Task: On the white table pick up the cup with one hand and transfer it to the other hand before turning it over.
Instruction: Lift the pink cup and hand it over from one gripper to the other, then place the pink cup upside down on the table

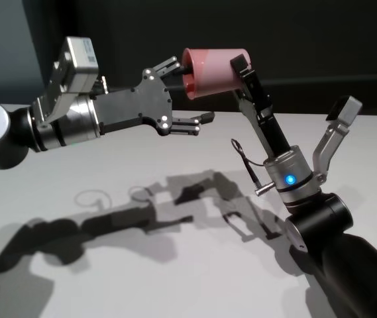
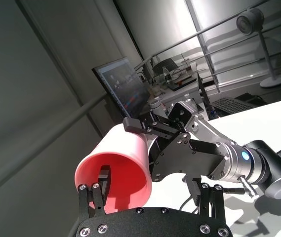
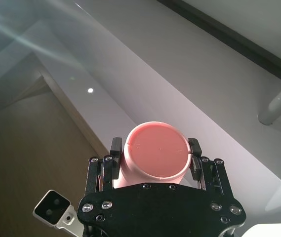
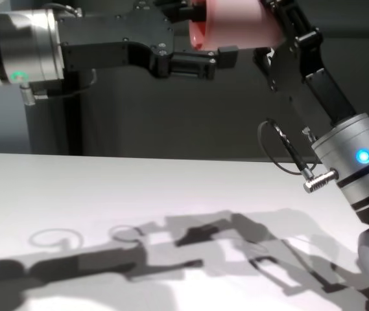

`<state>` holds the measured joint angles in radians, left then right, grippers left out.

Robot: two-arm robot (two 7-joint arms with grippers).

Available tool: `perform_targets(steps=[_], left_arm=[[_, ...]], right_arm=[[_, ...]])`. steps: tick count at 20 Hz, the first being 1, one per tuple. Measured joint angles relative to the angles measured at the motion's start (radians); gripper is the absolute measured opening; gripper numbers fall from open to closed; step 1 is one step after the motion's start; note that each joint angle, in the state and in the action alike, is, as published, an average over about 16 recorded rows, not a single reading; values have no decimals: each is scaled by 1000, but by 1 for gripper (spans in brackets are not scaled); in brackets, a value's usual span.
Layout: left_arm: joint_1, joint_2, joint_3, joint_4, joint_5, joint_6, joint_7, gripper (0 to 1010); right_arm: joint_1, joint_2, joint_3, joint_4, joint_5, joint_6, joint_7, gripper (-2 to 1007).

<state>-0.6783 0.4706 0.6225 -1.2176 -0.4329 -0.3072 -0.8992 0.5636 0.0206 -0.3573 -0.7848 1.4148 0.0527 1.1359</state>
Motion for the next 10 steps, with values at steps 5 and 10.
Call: perform_targets(steps=[5, 10], left_arm=[[58, 45, -37, -53, 9, 8, 71, 1001], [143, 77, -91, -112, 24, 18, 190, 1001]], right_arm=[[0, 0, 0, 0, 0, 0, 0, 774], [0, 0, 0, 0, 0, 0, 0, 774]])
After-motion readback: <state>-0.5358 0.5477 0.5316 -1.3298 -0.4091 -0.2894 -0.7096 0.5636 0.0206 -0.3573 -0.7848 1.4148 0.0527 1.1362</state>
